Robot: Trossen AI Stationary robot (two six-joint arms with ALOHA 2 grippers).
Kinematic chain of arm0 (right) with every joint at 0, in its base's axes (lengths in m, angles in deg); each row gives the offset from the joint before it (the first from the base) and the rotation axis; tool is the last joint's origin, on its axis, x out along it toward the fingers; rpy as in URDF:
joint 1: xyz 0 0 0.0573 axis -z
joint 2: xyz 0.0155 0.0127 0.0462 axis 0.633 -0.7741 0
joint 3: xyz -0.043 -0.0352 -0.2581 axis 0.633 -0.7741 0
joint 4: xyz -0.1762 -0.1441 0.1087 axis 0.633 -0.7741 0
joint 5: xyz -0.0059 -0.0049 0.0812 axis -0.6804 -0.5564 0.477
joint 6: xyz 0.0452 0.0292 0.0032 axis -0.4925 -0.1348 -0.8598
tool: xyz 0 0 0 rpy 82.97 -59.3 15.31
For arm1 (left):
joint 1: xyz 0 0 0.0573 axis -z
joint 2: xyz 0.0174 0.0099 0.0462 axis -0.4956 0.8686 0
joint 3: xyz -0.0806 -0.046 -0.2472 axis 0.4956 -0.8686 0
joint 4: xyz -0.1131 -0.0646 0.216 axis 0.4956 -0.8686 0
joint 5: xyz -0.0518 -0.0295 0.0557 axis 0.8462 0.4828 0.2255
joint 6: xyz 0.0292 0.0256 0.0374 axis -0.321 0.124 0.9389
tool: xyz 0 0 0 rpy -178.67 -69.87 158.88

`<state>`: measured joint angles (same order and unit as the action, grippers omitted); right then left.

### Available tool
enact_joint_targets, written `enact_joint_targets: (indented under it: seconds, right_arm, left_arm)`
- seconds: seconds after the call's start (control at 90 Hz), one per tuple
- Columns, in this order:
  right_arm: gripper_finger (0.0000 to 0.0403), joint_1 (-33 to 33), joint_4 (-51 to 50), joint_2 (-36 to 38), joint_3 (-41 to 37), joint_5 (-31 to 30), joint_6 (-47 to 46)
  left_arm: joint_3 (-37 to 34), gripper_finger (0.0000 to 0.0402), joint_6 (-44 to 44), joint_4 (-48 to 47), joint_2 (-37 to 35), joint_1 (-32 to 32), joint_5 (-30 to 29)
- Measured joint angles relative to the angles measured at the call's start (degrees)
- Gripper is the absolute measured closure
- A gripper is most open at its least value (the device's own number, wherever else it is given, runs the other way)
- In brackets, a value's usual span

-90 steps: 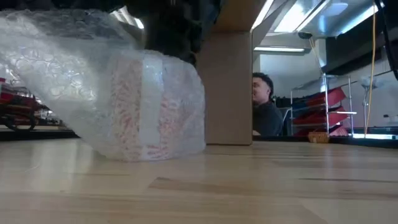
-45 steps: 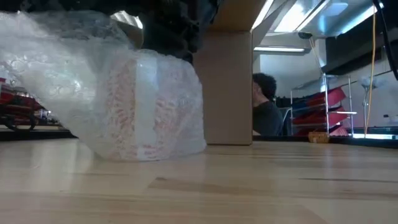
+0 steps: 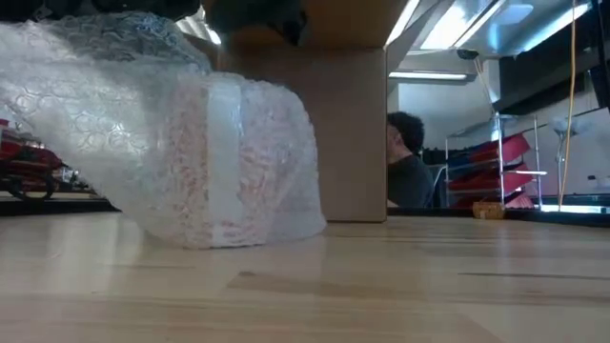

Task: Wrap mug
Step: Wrap the yellow mug with the bubble wrap

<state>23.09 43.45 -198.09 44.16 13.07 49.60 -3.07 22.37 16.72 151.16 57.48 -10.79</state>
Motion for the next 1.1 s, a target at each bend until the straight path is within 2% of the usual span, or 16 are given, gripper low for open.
enact_joint_targets:
  seconds: [0.389, 0.589, 0.811, 0.989, 1.1]
  right_arm:
    - [0.0402, 0.04, -0.39, -8.04, 0.09, -1.81, 0.58]
    - [0.0402, 0.45, -0.95, -9.45, 0.33, -0.11, 0.42]
    - [0.0402, 0.43, -2.87, -5.45, -0.31, 0.00, -0.88]
    - [0.0402, 0.46, -5.87, 0.52, -0.09, -0.08, -1.90]
    - [0.0402, 0.55, -7.36, 1.90, -0.09, -3.83, -2.33]
  left_arm:
    - [-0.07, 0.0279, -1.15, 0.44, -0.66, 0.02, 0.57]
    - [-0.13, 0.0279, -0.76, 0.09, -1.53, 0.04, 0.76]
    - [-0.01, 0.0279, -0.96, -1.28, -1.64, 0.04, 0.87]
    - [0.00, 0.0279, -0.93, -1.28, -1.64, 0.09, 0.83]
    - [0.00, 0.0279, -0.90, -1.25, -1.64, 0.09, 0.83]
